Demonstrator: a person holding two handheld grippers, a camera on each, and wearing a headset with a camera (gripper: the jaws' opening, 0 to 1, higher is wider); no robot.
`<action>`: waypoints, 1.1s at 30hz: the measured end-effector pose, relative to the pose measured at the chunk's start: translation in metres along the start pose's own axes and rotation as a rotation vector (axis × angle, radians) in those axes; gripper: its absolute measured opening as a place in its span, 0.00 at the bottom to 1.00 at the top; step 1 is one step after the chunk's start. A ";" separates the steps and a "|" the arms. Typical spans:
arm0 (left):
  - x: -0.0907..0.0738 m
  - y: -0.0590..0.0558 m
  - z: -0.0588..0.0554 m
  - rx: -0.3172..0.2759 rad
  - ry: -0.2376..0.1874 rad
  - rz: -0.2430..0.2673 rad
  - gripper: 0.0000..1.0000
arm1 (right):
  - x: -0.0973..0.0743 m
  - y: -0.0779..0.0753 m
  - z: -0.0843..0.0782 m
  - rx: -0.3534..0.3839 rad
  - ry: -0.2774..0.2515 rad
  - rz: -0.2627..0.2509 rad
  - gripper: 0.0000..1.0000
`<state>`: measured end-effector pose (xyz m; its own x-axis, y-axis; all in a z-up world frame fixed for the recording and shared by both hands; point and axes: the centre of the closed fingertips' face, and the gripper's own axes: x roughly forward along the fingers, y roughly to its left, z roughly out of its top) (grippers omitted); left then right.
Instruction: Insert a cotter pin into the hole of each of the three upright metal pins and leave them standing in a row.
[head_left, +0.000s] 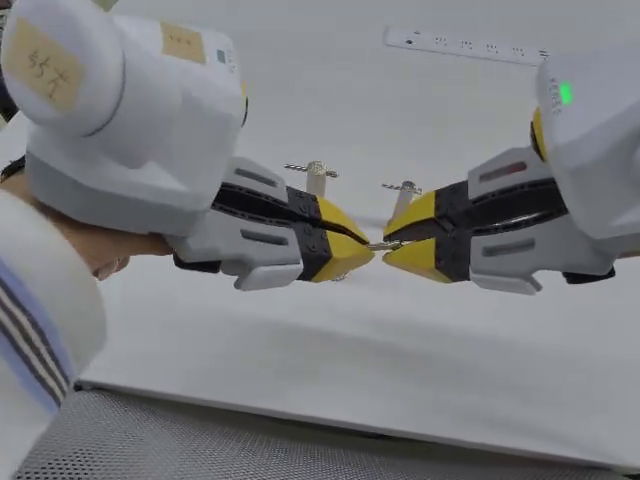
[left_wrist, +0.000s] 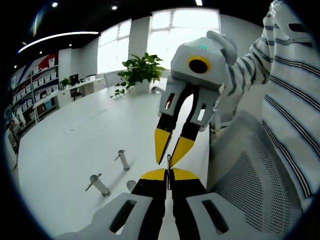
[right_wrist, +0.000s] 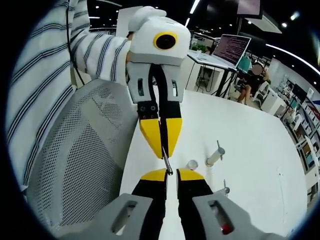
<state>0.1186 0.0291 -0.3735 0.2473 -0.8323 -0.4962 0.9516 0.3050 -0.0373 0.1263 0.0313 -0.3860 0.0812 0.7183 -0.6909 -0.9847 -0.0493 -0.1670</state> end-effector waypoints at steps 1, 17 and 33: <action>0.001 0.000 -0.001 0.029 0.007 -0.004 0.00 | 0.000 0.002 0.000 0.001 -0.001 0.007 0.00; 0.009 -0.004 -0.013 0.127 0.088 -0.087 0.00 | 0.003 0.019 -0.004 0.032 0.001 0.069 0.00; 0.013 0.023 -0.024 0.107 0.136 0.011 0.35 | 0.000 0.007 -0.023 0.197 -0.049 -0.001 0.00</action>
<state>0.1390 0.0362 -0.4017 0.2380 -0.7565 -0.6091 0.9647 0.2569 0.0579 0.1230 0.0153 -0.4031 0.0791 0.7515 -0.6550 -0.9962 0.0844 -0.0236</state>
